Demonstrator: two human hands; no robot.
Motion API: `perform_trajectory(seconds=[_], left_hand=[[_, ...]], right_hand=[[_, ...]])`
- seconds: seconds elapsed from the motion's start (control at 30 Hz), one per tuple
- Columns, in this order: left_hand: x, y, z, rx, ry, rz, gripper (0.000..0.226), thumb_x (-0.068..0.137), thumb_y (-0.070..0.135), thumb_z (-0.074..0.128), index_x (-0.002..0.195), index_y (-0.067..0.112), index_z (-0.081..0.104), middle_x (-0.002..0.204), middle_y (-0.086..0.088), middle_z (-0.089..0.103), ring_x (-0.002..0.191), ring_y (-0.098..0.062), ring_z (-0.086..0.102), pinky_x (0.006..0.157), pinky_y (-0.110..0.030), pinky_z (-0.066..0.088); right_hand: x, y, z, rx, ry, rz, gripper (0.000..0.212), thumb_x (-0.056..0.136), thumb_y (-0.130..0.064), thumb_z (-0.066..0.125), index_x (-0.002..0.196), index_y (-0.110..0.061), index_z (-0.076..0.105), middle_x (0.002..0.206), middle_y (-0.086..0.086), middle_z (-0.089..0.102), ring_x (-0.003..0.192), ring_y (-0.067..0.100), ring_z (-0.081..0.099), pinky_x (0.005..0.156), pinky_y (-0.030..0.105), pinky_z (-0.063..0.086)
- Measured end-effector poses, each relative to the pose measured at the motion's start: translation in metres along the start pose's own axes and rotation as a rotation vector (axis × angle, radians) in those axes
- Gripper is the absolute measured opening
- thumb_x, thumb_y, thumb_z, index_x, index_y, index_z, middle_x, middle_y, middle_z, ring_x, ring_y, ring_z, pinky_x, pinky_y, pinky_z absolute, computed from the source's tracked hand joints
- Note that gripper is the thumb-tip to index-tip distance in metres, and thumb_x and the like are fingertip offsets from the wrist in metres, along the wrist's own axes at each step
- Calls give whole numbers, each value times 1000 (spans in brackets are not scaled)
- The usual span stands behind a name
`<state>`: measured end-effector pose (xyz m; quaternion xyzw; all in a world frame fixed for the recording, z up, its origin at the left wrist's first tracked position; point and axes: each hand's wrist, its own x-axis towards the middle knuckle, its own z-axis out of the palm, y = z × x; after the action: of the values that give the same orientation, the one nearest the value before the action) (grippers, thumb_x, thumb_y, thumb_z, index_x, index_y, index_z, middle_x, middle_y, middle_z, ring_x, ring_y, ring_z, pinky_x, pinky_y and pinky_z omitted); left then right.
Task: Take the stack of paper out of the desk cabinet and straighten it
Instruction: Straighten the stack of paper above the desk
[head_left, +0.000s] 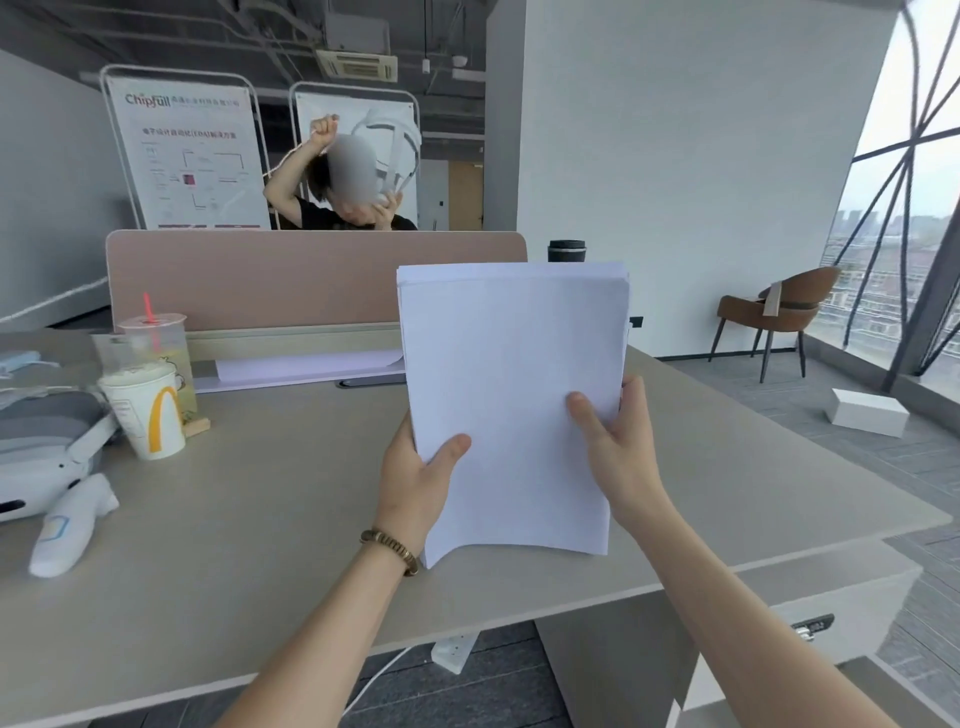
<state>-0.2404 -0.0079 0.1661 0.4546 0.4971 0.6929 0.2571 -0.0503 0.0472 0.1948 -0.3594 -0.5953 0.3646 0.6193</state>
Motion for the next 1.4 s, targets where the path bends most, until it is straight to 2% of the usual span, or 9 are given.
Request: perform_trajectory(seconds=[0.1,0.23,0.4,0.57,0.7,0.93,1.07,1.17,1.4], left_hand=[[3,8,2,-26,-2,13,30,83,12,75,104,32,67,98,18,75,94,-3,71,77,-22,56],[10,20,0,-99,-51,10,39,77,14,82,112,26,66,100,15,77,91,-2,73,66,-14,55],[13,20,-1,-102,-79,-9,36,78,14,81,110,23,69,98,15,78,91,-4,74,67,-15,56],[14,9,-3,-102,-85,-78,29,78,16,81,105,22,71,99,9,79,92,-10,75,75,-26,58],[13,0,-4,-97,-91,-141,30,78,17,82,107,16,72,99,5,79,91,-13,75,72,-25,59],[13,-9,-6,-87,-117,-174,28,78,17,82,104,18,73,97,5,79,88,-11,76,66,-21,58],[14,-12,-5,-84,-115,-170,24,77,17,83,100,17,75,94,5,80,87,-12,76,67,-22,59],[15,-18,-3,-72,-81,-153,19,77,16,83,95,18,77,93,3,80,88,-16,76,74,-31,60],[20,-18,9,-21,-31,-93,16,78,19,82,93,17,77,93,3,80,89,-15,76,78,-33,60]], right_hand=[[1,-4,-4,-1,-6,-36,20,96,-26,62,108,-27,46,103,-16,64,91,4,67,77,32,53],[11,-25,-13,-9,-44,-94,59,92,-32,65,142,-34,33,134,-15,57,118,3,61,99,40,52],[32,-58,-17,-189,-106,-306,81,95,-12,62,155,-30,11,122,-64,30,105,-33,45,93,4,40],[47,-66,-16,-391,-115,-346,55,92,-17,62,141,-34,44,131,-15,53,113,5,48,90,20,40],[58,-66,-17,-467,-109,-320,43,91,-22,62,131,-34,52,127,-1,57,104,13,49,73,8,36],[62,-70,-18,-316,-127,-226,46,90,-29,65,130,-46,51,126,-6,62,105,17,59,92,34,53],[45,-42,-17,73,-155,17,64,87,-27,75,139,-35,37,122,-5,67,109,14,68,87,32,57],[22,5,-15,54,-214,142,50,84,-23,79,129,-22,56,121,-3,73,106,16,73,88,39,60],[13,39,-13,60,-134,127,47,87,-19,75,129,-25,54,120,-8,71,104,11,72,83,33,60]])
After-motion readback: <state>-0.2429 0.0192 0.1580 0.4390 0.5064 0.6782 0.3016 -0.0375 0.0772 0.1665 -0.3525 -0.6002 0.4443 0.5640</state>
